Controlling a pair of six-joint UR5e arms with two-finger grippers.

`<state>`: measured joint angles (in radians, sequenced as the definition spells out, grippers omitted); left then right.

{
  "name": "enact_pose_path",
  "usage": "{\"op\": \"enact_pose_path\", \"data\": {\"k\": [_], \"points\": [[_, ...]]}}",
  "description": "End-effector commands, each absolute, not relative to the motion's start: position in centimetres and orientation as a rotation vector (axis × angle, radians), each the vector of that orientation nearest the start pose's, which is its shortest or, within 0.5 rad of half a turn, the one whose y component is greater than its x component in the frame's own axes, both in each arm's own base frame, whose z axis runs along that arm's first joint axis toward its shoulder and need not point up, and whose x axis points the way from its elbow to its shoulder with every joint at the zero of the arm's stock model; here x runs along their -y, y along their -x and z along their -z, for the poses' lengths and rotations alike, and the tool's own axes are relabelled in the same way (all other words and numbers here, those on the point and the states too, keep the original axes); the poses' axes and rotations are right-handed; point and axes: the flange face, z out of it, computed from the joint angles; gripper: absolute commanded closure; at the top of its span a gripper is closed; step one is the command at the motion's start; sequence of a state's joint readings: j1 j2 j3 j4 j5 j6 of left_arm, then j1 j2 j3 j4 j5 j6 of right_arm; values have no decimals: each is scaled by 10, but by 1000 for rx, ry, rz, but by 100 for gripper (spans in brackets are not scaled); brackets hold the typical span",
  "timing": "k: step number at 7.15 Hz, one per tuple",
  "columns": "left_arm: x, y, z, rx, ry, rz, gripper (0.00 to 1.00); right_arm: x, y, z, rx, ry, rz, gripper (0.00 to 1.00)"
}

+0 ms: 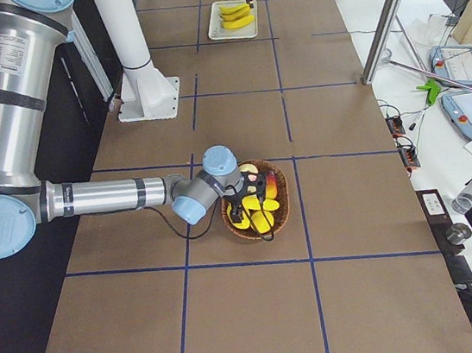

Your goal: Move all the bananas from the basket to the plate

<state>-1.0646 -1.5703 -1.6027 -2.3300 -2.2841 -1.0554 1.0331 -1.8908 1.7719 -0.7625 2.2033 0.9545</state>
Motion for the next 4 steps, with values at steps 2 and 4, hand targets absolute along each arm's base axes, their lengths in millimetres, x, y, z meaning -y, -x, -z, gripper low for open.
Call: {"op": "enact_pose_path", "data": {"k": [2, 4], "points": [[485, -191, -558, -1009, -62, 222, 0, 368, 138, -601, 909, -87, -149, 98], [484, -190, -558, -1008, -63, 223, 0, 368, 125, -586, 936, -116, -148, 100]]}}
